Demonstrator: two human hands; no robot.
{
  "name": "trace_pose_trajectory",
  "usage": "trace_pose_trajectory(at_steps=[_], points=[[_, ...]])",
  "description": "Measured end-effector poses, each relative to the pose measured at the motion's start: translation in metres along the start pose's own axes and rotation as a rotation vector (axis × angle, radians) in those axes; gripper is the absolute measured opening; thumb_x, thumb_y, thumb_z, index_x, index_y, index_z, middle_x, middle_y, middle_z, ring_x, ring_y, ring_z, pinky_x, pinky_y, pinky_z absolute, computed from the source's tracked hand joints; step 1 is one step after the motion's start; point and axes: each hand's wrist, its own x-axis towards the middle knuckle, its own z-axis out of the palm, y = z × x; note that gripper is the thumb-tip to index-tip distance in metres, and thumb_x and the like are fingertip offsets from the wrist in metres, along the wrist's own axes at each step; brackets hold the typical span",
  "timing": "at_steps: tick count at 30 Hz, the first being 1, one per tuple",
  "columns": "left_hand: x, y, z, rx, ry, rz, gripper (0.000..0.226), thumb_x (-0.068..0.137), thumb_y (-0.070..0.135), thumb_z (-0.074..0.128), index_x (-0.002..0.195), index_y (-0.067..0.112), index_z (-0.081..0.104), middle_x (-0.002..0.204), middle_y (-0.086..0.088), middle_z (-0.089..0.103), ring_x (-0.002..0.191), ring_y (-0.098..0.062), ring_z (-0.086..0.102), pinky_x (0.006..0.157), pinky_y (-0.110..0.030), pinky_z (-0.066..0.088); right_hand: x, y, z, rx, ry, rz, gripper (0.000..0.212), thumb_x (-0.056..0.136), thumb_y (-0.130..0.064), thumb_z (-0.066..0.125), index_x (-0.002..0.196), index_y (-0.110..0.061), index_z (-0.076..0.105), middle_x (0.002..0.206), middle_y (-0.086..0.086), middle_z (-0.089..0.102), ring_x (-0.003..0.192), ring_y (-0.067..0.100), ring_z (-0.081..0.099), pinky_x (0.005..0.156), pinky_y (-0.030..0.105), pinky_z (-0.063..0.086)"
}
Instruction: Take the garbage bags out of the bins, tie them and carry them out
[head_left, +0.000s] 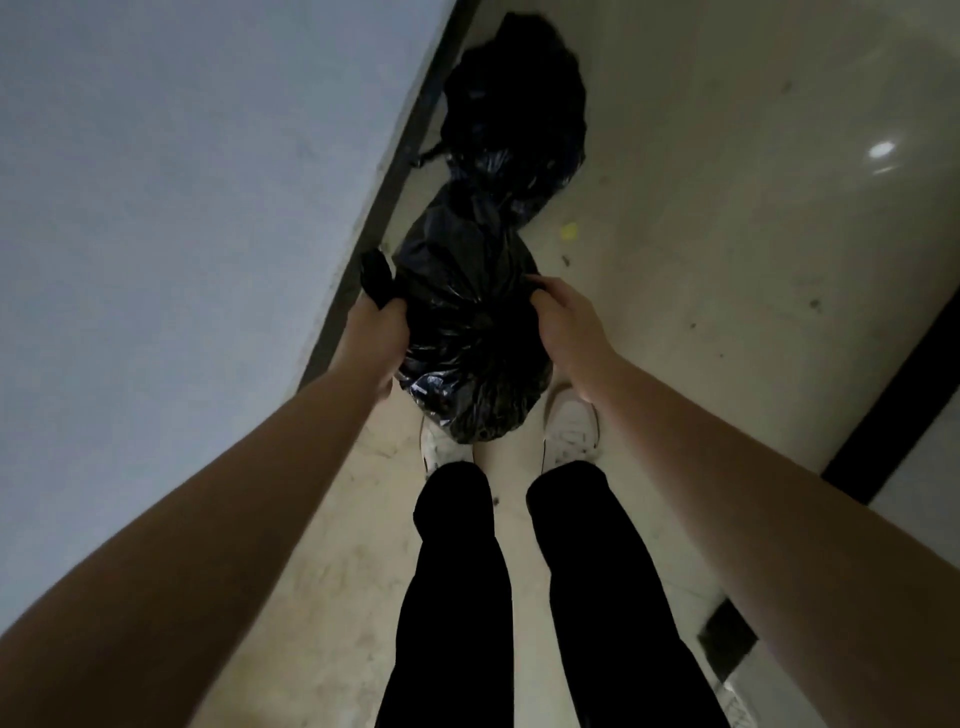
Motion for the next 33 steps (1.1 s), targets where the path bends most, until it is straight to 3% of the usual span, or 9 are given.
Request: trace_pose_trajectory(at_steps=[4, 8, 11, 14, 18, 20, 22, 25, 33], points=[[0.064, -0.026, 0.008, -0.033, 0.04, -0.053, 0.039, 0.093, 0.005, 0.045, 0.129, 0.011, 0.057, 0.108, -0.008, 0.07, 0.098, -0.023, 0.068, 0.086, -0.036, 0.057, 0.059, 0.023, 0.026, -0.083, -0.032, -0.01, 0.038, 0.102, -0.024, 0.041, 0.137, -0.021, 0.056, 0.133, 0.004, 0.06, 0.121, 0.021, 0.056, 0.108, 0.039, 0.043], [0.11, -0.022, 0.017, -0.163, 0.111, -0.083, 0.015, 0.095, 0.008, 0.05, 0.1, 0.017, 0.061, 0.089, -0.005, 0.069, 0.072, -0.016, 0.069, 0.07, -0.029, 0.059, 0.119, 0.023, 0.041, -0.143, -0.066, -0.06, 0.042, 0.1, -0.024, 0.04, 0.139, -0.021, 0.055, 0.133, 0.002, 0.061, 0.119, 0.02, 0.057, 0.109, 0.038, 0.043], [0.131, -0.018, 0.019, -0.106, 0.14, -0.061, 0.019, 0.098, 0.017, 0.054, 0.116, 0.017, 0.055, 0.088, 0.006, 0.065, 0.069, -0.004, 0.064, 0.052, -0.016, 0.05, 0.151, 0.015, 0.043, -0.15, -0.092, -0.067, 0.041, 0.101, -0.011, 0.039, 0.139, -0.023, 0.048, 0.107, -0.008, 0.059, 0.091, 0.006, 0.056, 0.087, 0.022, 0.046], [0.139, -0.023, 0.018, -0.036, 0.151, -0.035, 0.039, 0.1, 0.02, 0.052, 0.138, 0.018, 0.05, 0.093, 0.011, 0.06, 0.077, -0.002, 0.058, 0.067, -0.017, 0.049, 0.166, 0.008, 0.046, -0.16, -0.175, -0.043, 0.05, 0.099, -0.013, 0.04, 0.148, -0.022, 0.037, 0.115, -0.004, 0.053, 0.095, 0.008, 0.05, 0.095, 0.031, 0.048], [0.131, -0.023, 0.012, -0.018, 0.176, 0.002, 0.038, 0.097, 0.026, 0.052, 0.135, 0.019, 0.052, 0.087, 0.007, 0.057, 0.075, -0.01, 0.051, 0.078, -0.034, 0.045, 0.152, 0.002, 0.042, -0.168, -0.196, -0.015, 0.032, 0.085, -0.03, 0.045, 0.115, -0.04, 0.052, 0.102, -0.013, 0.05, 0.088, 0.003, 0.051, 0.09, 0.025, 0.047], [0.122, -0.013, 0.005, 0.078, 0.168, 0.107, 0.045, 0.091, 0.035, 0.054, 0.132, 0.017, 0.054, 0.101, 0.001, 0.064, 0.088, -0.016, 0.059, 0.085, -0.035, 0.048, 0.131, -0.007, 0.032, -0.252, -0.172, -0.095, 0.046, 0.102, -0.025, 0.042, 0.148, -0.021, 0.041, 0.134, -0.003, 0.051, 0.117, 0.009, 0.049, 0.106, 0.023, 0.037], [0.107, 0.007, -0.003, 0.266, 0.182, 0.24, 0.051, 0.097, 0.039, 0.049, 0.142, 0.016, 0.046, 0.129, -0.004, 0.06, 0.114, -0.021, 0.058, 0.101, -0.034, 0.045, 0.112, -0.02, 0.017, -0.346, -0.137, -0.187, 0.052, 0.106, -0.027, 0.037, 0.156, -0.016, 0.027, 0.157, 0.002, 0.037, 0.14, 0.015, 0.038, 0.11, 0.018, 0.025], [0.068, 0.056, -0.011, 0.493, 0.197, 0.472, 0.049, 0.105, 0.04, 0.039, 0.149, 0.019, 0.04, 0.149, -0.006, 0.047, 0.135, -0.022, 0.046, 0.112, -0.032, 0.032, 0.075, -0.064, -0.015, -0.499, -0.02, -0.342, 0.051, 0.107, -0.031, 0.034, 0.155, -0.012, 0.031, 0.159, 0.005, 0.036, 0.145, 0.019, 0.034, 0.114, 0.024, 0.023], [-0.15, 0.272, -0.046, 0.738, 0.386, 1.183, 0.054, 0.103, 0.042, 0.035, 0.146, 0.011, 0.046, 0.154, -0.016, 0.043, 0.14, -0.034, 0.042, 0.114, -0.048, 0.036, -0.107, -0.265, -0.14, -0.703, 0.426, -0.703, 0.058, 0.106, -0.043, 0.031, 0.158, -0.021, 0.02, 0.166, 0.01, 0.014, 0.149, 0.03, 0.024, 0.118, 0.043, 0.025]])
